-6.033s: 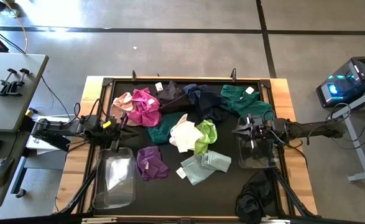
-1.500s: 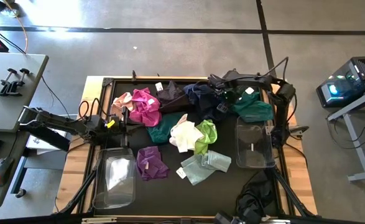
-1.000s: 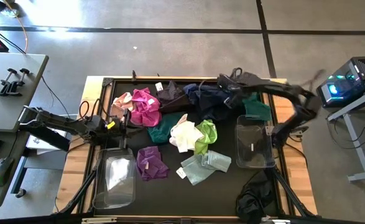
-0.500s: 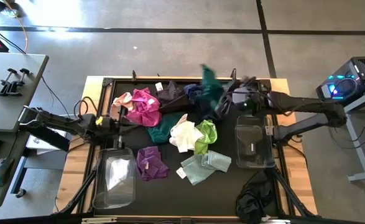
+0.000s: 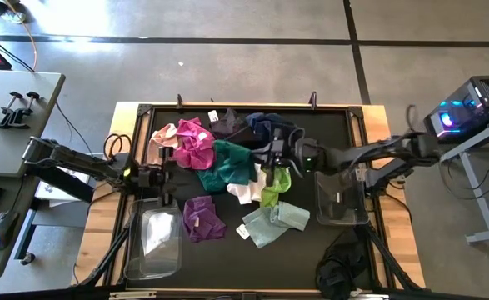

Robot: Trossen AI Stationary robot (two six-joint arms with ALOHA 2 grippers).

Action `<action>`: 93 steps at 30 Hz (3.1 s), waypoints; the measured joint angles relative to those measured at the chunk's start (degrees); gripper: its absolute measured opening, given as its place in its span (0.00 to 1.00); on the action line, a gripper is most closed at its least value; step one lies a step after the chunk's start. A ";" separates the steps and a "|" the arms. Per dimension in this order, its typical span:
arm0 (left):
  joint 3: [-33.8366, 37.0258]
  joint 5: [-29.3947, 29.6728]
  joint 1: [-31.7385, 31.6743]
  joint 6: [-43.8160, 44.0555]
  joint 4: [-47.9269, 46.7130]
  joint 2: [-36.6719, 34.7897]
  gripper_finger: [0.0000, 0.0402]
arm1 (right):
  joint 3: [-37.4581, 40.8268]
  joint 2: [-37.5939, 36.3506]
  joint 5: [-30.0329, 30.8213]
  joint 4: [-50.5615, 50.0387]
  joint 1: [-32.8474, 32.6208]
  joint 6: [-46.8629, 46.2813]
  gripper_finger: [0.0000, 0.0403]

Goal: Sort towels by color in basket
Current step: Put the right dark green towel into the left transparent bin

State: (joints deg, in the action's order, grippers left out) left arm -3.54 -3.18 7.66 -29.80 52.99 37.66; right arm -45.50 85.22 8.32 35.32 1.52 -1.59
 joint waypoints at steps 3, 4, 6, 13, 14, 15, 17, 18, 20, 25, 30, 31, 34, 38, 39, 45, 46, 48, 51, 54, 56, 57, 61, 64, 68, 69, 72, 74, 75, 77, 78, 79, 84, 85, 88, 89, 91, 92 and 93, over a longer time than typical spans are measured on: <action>-3.42 0.09 0.00 -4.21 -1.97 4.47 0.43 | -1.02 4.82 -2.59 3.67 -0.02 -2.63 0.01; -5.00 0.97 0.00 -5.08 -3.08 6.14 0.46 | -1.50 6.25 -3.04 4.68 -0.02 -3.92 0.01; -8.26 4.23 0.00 -6.89 -6.52 9.26 0.51 | -2.37 8.55 -2.23 6.77 -0.07 -8.00 0.01; -17.00 12.59 0.21 -17.65 -14.33 19.97 0.62 | -3.21 11.22 -0.96 11.67 -0.02 -12.62 0.01; -17.73 13.28 0.41 -18.51 -14.25 21.51 0.63 | -3.21 11.22 -1.15 11.95 -0.02 -13.05 0.01; -18.74 14.28 0.54 -19.15 -14.09 23.07 0.63 | -3.21 11.20 -1.93 12.19 -0.02 -13.24 0.01; -20.15 17.24 0.79 -20.36 -14.08 25.94 0.64 | -3.21 11.20 -4.90 12.84 -0.02 -12.97 0.01; -20.92 18.96 0.79 -20.78 -13.77 27.46 0.64 | -3.21 11.14 -6.58 13.14 -0.01 -12.44 0.01; -21.99 22.11 0.76 -21.35 -12.49 30.30 0.64 | -3.21 11.09 -9.69 13.65 0.00 -11.78 0.01; -23.82 25.13 0.74 -19.16 -9.71 36.46 0.64 | -3.21 11.09 -13.05 13.61 -0.77 -11.25 0.01; -26.51 25.33 0.82 -16.63 -9.58 41.59 0.64 | -3.21 11.09 -14.46 13.41 -1.27 -9.57 0.01; -26.86 25.35 0.93 -16.46 -9.64 42.35 0.64 | -3.21 11.09 -14.81 13.39 -1.27 -9.36 0.01; -27.68 25.46 1.53 -15.61 -9.71 44.29 0.61 | -3.21 11.09 -15.29 13.32 -1.27 -9.29 0.01; -28.03 25.64 2.41 -15.11 -9.57 45.67 0.49 | -3.20 11.09 -15.55 13.36 -1.31 -7.14 0.01; -28.05 25.66 2.63 -14.78 -9.59 45.81 0.44 | -3.21 11.09 -15.63 13.63 -1.31 -6.82 0.02; -28.07 27.98 3.57 -13.50 -9.80 45.65 0.09 | -3.19 10.98 -18.73 17.34 -1.08 -7.41 0.19; -28.07 29.64 4.01 -13.70 -9.74 45.63 0.05 | -3.19 10.90 -20.43 18.40 -0.82 -7.78 0.23; -28.04 34.59 5.29 -13.87 -10.67 45.40 0.04 | -3.96 10.45 -25.49 21.44 -0.31 -8.02 0.32; -27.96 43.41 8.06 -16.35 -12.45 44.46 0.05 | -5.74 8.63 -33.61 23.93 0.17 -5.57 0.43; -28.41 52.44 11.46 -19.60 -14.12 42.49 0.02 | -6.51 6.28 -39.03 22.56 0.15 -3.11 0.49; -29.02 58.53 13.76 -21.54 -17.13 40.67 0.02 | -6.73 3.91 -40.19 22.31 0.09 -2.16 0.50; -29.87 61.59 15.13 -22.76 -19.20 39.59 0.02 | -6.71 2.60 -40.19 21.68 0.09 -1.56 0.51; -35.56 72.29 21.53 -20.92 -33.73 34.70 0.02 | -6.20 -0.21 -40.06 14.28 -0.07 3.29 0.51; -42.95 72.31 26.51 -8.68 -51.10 31.64 0.02 | -6.08 0.08 -39.20 9.25 -0.66 5.61 0.51; -56.86 57.66 30.21 22.60 -81.99 29.81 0.02 | -6.08 0.85 -38.42 5.91 -1.55 7.93 0.50; -60.63 50.32 30.32 30.89 -88.57 29.78 0.02 | -6.08 0.96 -38.78 5.25 -1.78 8.13 0.50; -68.02 30.95 30.53 51.59 -103.65 29.90 0.02 | -6.08 0.90 -38.84 5.29 -2.34 9.51 0.50; -70.34 24.44 31.92 62.41 -109.54 30.33 0.02 | -6.08 0.88 -38.85 4.75 -2.60 10.91 0.50; -70.87 22.52 33.12 67.32 -112.11 30.45 0.02 | -6.08 0.95 -38.84 4.51 -2.70 11.49 0.50; -71.09 19.05 35.17 77.16 -117.85 30.53 0.02 | -6.08 0.95 -38.84 4.15 -2.71 12.57 0.50; -71.09 17.44 36.08 81.89 -120.38 30.68 0.02 | -6.08 0.93 -38.83 4.13 -2.69 12.63 0.50; -71.09 16.51 37.21 86.39 -123.06 31.05 0.02 | -6.08 0.93 -38.80 4.00 -2.66 12.64 0.50; -65.43 16.29 42.86 100.54 -127.01 32.50 0.02 | -6.08 0.93 -38.71 2.40 -2.64 12.61 0.50; -63.31 15.92 43.56 102.39 -125.34 32.77 0.02 | -6.08 0.93 -38.74 1.84 -2.64 12.61 0.50; -56.35 12.35 44.93 105.47 -115.59 33.67 0.02 | -6.08 0.93 -38.71 0.54 -2.90 12.58 0.50; -54.26 11.33 45.25 105.64 -112.24 34.15 0.02 | -6.08 0.93 -38.68 0.32 -3.07 12.36 0.50; -50.45 10.96 45.46 106.46 -107.18 35.26 0.02 | -6.08 0.93 -38.71 -0.12 -3.35 12.06 0.50; -48.97 10.89 45.44 107.75 -105.65 35.70 0.03 | -6.08 0.93 -38.71 -0.28 -3.55 11.98 0.50; -47.98 10.70 45.25 109.18 -105.13 36.16 0.04 | -6.08 0.93 -38.70 -0.40 -3.71 11.98 0.50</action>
State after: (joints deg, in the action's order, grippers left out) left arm -51.53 7.52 52.91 79.38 -52.14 73.82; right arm -51.57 86.15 -30.38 34.92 -2.19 10.39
